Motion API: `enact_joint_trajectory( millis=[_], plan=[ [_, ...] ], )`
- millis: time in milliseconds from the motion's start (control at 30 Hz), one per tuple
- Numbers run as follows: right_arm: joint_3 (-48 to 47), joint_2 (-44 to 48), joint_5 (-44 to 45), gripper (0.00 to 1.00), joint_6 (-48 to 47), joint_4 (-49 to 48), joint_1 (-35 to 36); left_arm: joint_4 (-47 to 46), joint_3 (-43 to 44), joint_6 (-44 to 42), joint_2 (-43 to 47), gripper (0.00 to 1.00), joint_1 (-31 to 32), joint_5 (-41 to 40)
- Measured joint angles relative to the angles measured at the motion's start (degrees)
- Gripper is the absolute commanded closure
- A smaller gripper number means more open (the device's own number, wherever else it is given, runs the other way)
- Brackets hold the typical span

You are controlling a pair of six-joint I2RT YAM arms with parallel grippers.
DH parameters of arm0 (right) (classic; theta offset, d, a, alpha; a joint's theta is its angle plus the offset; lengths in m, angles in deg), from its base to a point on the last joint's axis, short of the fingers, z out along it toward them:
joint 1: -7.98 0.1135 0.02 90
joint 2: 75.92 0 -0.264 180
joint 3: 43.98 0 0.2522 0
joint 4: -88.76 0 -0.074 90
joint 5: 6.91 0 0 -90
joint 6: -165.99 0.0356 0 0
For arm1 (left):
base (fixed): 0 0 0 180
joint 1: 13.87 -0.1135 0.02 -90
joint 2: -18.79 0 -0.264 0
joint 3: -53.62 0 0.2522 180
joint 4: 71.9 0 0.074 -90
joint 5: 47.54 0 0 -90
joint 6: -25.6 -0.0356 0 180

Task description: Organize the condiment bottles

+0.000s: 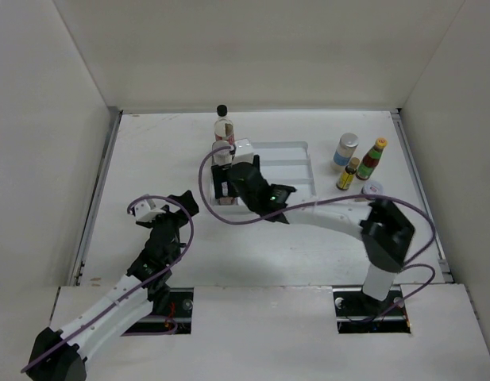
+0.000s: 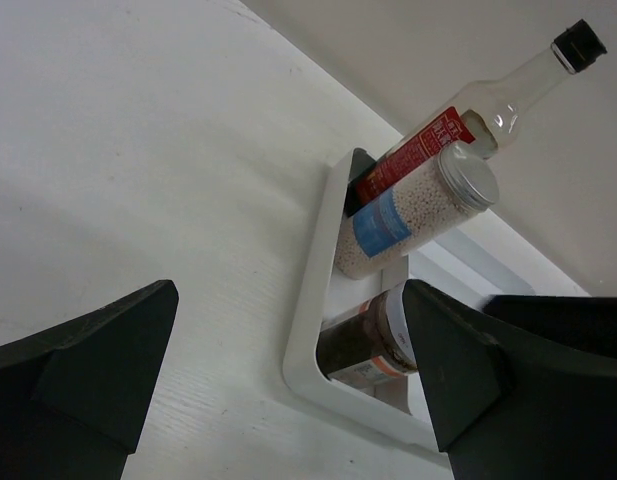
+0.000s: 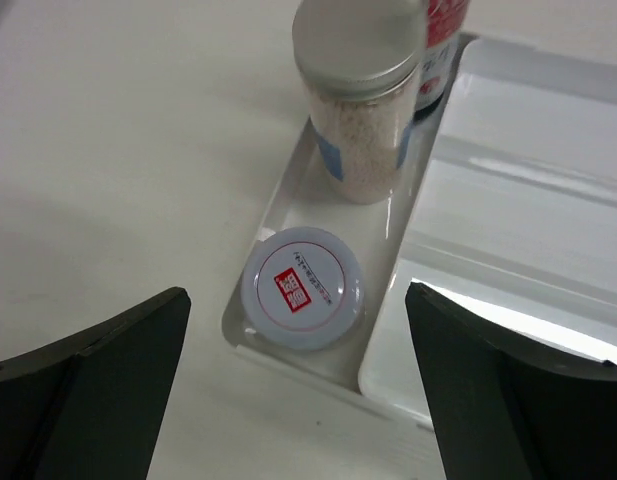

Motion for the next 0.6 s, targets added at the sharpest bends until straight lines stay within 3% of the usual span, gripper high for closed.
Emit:
enact_joint_trajectory(
  millis=[167, 300, 433, 600],
  plan=[
    [13.3, 24.0, 2.1, 0.12, 0.5, -1.7, -3.1, 0.0, 0.0, 0.0, -0.1, 0.02, 0.0, 0.2],
    [21.9, 38.5, 5.7, 0.23, 2.6, -1.3, -16.3, 0.0, 0.0, 0.0, -0.5, 0.02, 0.0, 0.4],
    [26.4, 42.5, 8.2, 0.22, 3.8, 4.0, -29.7, 0.0, 0.0, 0.0, -0.2, 0.02, 0.0, 0.5],
    [27.1, 40.0, 6.5, 0.22, 3.5, 8.3, -38.1, -0.1, 0.0, 0.0, -1.0, 0.02, 0.0, 0.5]
  ],
)
